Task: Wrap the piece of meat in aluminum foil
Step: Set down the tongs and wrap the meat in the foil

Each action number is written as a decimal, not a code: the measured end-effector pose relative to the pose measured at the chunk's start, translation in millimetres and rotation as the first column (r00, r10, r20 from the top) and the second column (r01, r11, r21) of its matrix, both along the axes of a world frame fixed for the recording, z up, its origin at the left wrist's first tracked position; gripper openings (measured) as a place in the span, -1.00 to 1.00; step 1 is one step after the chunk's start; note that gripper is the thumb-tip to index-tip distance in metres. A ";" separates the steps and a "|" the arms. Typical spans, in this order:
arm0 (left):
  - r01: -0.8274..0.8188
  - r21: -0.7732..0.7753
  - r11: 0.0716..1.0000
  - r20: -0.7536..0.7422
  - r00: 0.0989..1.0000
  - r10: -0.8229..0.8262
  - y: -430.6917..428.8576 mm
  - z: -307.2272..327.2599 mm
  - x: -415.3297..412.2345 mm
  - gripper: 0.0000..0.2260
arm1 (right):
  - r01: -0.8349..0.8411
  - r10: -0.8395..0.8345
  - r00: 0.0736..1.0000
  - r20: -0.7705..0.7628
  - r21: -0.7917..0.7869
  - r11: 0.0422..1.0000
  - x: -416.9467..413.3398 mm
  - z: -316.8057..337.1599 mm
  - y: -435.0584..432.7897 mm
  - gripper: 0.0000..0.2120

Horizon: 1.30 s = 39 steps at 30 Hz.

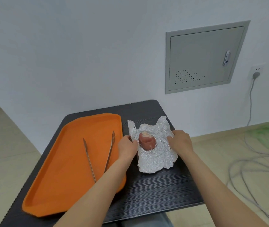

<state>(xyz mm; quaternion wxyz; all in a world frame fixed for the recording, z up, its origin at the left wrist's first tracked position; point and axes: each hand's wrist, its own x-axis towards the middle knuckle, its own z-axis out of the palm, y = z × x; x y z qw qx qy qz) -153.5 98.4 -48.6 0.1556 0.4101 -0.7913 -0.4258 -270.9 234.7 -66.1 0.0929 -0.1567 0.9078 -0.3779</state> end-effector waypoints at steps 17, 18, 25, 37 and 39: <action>0.104 -0.166 0.981 -0.042 0.993 -0.112 19.3 -0.3 -6.0 -0.66 | -0.074 0.070 0.997 -0.043 -0.074 0.995 21.3 8.2 -16.0 -0.77; 0.121 -0.183 0.976 -0.013 0.992 -0.125 20.6 -2.2 -5.9 -0.66 | -0.074 0.071 0.997 -0.044 -0.078 0.994 21.8 8.1 -16.8 -0.74; 0.203 -0.246 0.948 0.040 0.979 -0.200 28.0 -8.9 -3.7 -0.78 | -0.090 0.084 0.992 -0.094 -0.061 0.994 24.1 10.7 -20.2 -0.62; 0.335 -0.298 0.894 0.089 0.942 -0.323 22.9 -14.4 1.1 -0.76 | -0.277 0.276 0.954 -0.117 0.009 0.961 44.3 18.7 -44.2 -0.67; 0.339 -0.282 0.897 0.103 0.941 -0.323 21.6 -13.1 2.5 -0.74 | -0.300 0.301 0.948 -0.101 0.029 0.954 46.6 18.0 -47.4 -0.70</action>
